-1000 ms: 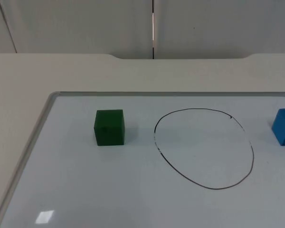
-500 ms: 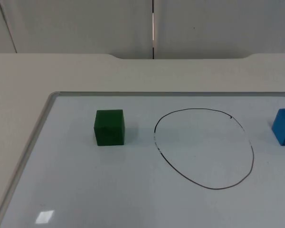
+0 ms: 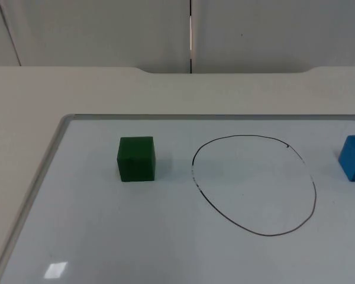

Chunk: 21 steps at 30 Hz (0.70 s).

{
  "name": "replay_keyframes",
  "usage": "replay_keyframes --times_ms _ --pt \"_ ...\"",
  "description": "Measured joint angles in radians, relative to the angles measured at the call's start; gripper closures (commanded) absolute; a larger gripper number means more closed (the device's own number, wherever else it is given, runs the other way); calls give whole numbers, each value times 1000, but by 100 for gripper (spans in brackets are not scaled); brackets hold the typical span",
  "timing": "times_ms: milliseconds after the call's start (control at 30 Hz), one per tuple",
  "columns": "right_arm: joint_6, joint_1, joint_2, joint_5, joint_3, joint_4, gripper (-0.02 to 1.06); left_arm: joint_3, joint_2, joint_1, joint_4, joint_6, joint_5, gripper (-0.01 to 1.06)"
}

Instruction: Push the two cubes into the marked area.

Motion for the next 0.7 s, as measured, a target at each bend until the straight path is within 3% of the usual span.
replay_keyframes --times_ms 33,167,300,700 --pt "0 0 0 0 0 0 -1 0 0 0 0 0 0 79" --pt "0 0 0 0 0 0 -1 0 3 0 -143 124 -37 88" --pt "0 0 0 0 0 0 -1 0 29 0 -324 276 -57 90" --pt "0 0 0 0 0 0 -1 0 184 0 -514 455 -127 90"
